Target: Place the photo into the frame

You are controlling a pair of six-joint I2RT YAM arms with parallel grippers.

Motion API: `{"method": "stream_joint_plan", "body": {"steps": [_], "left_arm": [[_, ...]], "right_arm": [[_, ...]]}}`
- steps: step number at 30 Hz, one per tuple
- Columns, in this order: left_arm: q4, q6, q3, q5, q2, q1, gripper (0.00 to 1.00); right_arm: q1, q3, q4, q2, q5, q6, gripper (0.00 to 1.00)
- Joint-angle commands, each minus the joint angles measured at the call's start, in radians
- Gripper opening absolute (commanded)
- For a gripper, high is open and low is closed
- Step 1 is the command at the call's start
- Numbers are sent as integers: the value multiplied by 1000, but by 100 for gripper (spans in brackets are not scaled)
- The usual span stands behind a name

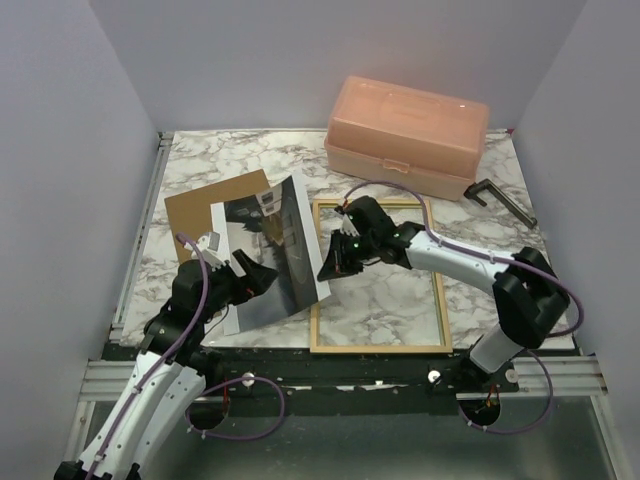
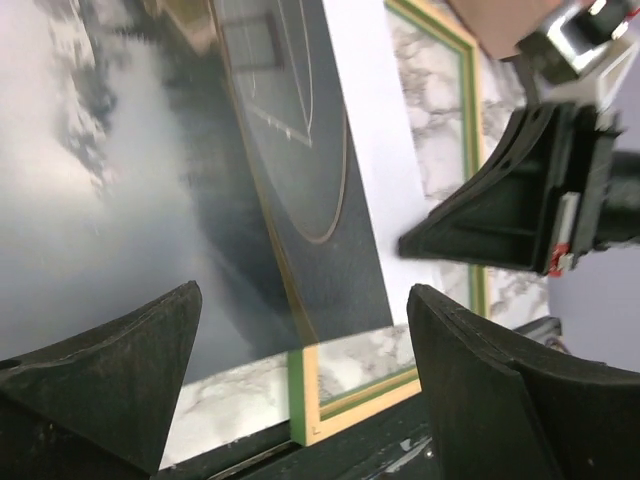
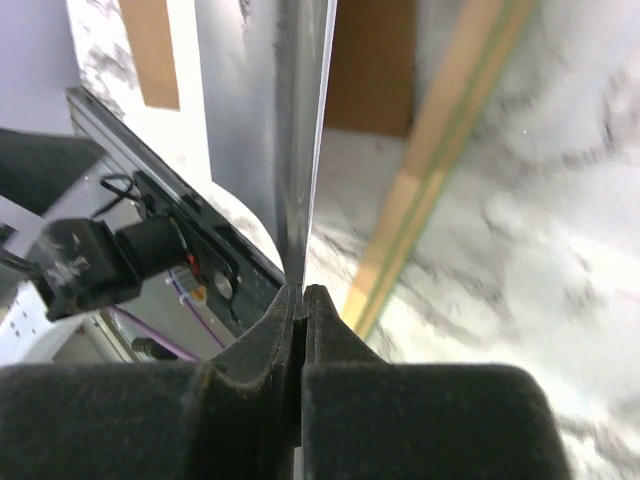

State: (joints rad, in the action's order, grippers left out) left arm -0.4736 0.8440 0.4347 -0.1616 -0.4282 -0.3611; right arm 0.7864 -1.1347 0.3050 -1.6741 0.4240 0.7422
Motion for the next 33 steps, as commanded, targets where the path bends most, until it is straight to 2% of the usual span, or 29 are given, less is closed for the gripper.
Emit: {"method": "stream_joint_plan", "body": {"steps": [1, 3, 4, 7, 9, 12, 16, 24, 33], "left_arm": [[65, 50, -14, -85, 32, 4, 86], [69, 56, -14, -91, 18, 4, 86], [73, 59, -16, -94, 11, 3, 86], [80, 70, -33, -99, -3, 3, 86], [88, 82, -52, -105, -8, 2, 86], [97, 94, -71, -117, -18, 2, 86], [96, 98, -79, -132, -45, 2, 86], [176, 126, -112, -188, -140, -20, 86], [317, 246, -133, -128, -329, -170, 85]], "right_arm": [[14, 187, -47, 152, -57, 45, 1], [20, 286, -64, 218, -80, 46, 3], [20, 323, -72, 248, -88, 47, 8], [21, 400, -73, 292, -101, 45, 39], [20, 417, -65, 298, -114, 44, 56], [19, 418, -44, 278, -165, 56, 67], [12, 387, -14, 219, -172, 33, 70], [-71, 390, -90, 207, -60, 2, 71], [-102, 427, -283, 132, 104, 67, 66]]}}
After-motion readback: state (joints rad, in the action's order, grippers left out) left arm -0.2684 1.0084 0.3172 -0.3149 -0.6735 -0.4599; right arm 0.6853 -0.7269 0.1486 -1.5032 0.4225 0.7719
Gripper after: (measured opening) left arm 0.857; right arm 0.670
